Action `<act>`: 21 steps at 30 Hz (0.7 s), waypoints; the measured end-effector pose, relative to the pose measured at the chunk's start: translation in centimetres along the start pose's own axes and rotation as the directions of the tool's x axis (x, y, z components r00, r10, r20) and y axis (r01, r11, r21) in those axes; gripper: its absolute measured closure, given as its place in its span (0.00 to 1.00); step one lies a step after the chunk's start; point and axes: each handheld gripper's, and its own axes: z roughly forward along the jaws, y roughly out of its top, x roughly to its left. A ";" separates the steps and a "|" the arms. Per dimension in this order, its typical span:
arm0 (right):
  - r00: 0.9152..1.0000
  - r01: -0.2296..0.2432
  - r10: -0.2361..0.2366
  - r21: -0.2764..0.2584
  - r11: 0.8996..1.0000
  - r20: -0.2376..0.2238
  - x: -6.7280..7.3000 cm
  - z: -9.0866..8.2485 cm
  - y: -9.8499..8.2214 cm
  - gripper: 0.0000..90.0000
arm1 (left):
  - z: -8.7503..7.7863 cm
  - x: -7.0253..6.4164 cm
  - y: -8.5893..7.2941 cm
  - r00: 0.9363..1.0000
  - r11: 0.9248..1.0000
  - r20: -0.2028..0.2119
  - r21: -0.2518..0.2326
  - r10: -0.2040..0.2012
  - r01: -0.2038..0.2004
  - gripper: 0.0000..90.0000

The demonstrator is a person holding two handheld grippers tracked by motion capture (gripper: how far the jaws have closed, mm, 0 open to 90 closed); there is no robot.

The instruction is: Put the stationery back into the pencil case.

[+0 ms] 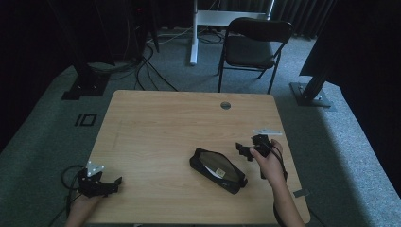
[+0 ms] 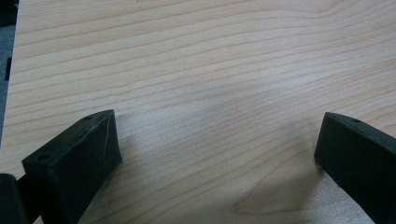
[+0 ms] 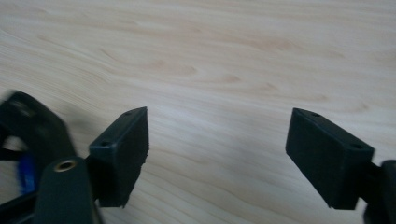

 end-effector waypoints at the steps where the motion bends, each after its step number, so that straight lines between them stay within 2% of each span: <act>1: 1.000 -0.002 0.002 -0.005 1.000 0.008 -0.2 0.1 -0.2 0.22 | 0.0 0.0 0.0 1.000 1.000 0.000 0.000 0.000 0.000 0.00; 5: 0.999 -0.035 0.036 -0.013 0.999 0.031 -1.1 0.5 -1.4 0.21 | 0.0 0.0 0.0 1.000 1.000 0.000 0.000 0.000 0.000 0.00; 16: 0.995 -0.063 0.064 -0.016 0.998 0.081 -2.3 0.8 -3.5 0.20 | 0.0 0.0 0.0 1.000 1.000 0.000 0.000 0.000 0.000 0.00; 21: 0.993 -0.044 0.048 -0.041 0.998 0.107 -2.5 0.3 -4.3 0.18 | 0.0 0.0 0.0 1.000 1.000 0.000 0.000 0.000 0.000 0.00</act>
